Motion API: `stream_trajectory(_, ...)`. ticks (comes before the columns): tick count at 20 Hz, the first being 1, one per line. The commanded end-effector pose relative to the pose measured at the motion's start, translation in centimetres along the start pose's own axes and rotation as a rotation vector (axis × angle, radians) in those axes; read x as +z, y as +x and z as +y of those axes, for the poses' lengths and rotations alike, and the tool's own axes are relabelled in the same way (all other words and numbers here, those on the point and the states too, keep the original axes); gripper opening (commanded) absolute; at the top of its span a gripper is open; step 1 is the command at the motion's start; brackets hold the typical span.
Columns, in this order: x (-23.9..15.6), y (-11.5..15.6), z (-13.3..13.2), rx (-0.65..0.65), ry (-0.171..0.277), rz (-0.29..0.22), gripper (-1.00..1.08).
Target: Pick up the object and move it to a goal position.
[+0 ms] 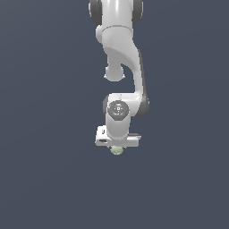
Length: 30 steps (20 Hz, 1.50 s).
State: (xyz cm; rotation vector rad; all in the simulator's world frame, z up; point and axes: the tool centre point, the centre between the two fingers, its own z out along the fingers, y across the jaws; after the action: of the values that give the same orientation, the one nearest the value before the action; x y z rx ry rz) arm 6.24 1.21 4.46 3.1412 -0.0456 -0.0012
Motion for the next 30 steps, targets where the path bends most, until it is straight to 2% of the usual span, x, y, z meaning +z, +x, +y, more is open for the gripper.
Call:
stream_trajectory(1,-0.5,-0.4,0.1,0.0,0.0,0.001,-1.0)
stream_trajectory(10,-3.7,-3.5,0.7,0.0,0.0,0.001,-1.0)
stream_trajectory(30,-15.5,-14.5,2.8,0.0,0.001,0.001,-1.0)
